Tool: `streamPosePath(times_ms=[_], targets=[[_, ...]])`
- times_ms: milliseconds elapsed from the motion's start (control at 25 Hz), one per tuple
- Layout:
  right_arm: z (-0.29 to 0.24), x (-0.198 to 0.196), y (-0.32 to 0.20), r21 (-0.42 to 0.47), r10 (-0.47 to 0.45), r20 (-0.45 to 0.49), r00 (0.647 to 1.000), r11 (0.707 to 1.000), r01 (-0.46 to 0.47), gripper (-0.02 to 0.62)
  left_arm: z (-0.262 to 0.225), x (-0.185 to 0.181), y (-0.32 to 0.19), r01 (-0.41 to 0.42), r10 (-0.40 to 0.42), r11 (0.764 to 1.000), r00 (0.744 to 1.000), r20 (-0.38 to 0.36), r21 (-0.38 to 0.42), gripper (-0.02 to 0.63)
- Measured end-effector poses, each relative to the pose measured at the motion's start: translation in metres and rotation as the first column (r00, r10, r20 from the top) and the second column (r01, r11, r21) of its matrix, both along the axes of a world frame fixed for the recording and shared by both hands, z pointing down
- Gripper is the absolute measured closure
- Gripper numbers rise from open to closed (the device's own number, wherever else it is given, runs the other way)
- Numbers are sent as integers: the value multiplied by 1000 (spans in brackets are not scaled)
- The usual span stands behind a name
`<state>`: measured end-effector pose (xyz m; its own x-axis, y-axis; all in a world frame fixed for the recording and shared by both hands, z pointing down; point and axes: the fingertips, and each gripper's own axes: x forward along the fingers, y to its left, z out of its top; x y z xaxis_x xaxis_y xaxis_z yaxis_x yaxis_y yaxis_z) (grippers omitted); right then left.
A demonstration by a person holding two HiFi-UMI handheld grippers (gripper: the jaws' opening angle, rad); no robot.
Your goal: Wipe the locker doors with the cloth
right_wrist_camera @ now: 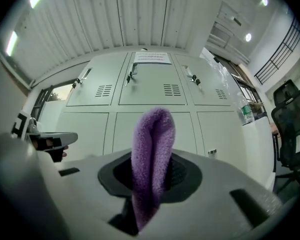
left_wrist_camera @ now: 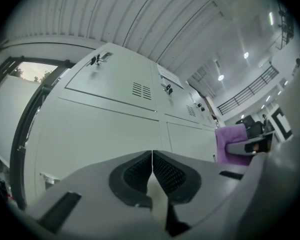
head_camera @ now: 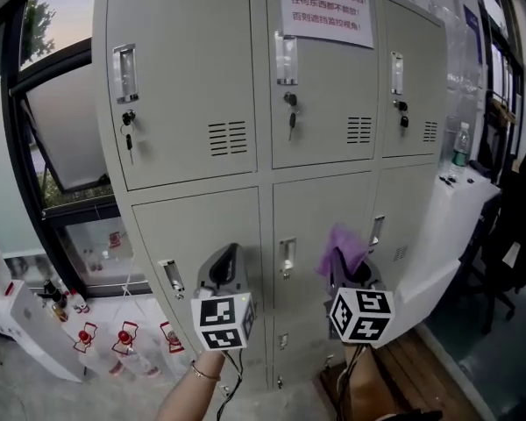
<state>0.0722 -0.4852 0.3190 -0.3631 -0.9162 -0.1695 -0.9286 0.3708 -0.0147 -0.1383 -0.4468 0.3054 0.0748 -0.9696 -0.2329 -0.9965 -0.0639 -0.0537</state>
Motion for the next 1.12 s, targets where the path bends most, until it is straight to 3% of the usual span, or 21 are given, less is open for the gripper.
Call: streamPosePath(times_ms=[160,480,720,1120], targets=[[8,-14,15,11,49,-60,997,999,-48,534,12,-26,9,22,-23,999,997,-68,-24,597],[10,-31,20,-11,10,-71,997,1000,-11,537,4,-51,15,47,-42,998,992,-117,37,597],[9,-35,17,-1,1,-94,996,1000,-1,538,7,-56,15,48,-45,999,987,-154,19,597],[15,-34,21,-13,-24,-73,997,1000,23,538,13,-49,22,49,-48,999,987,-155,-1,597]])
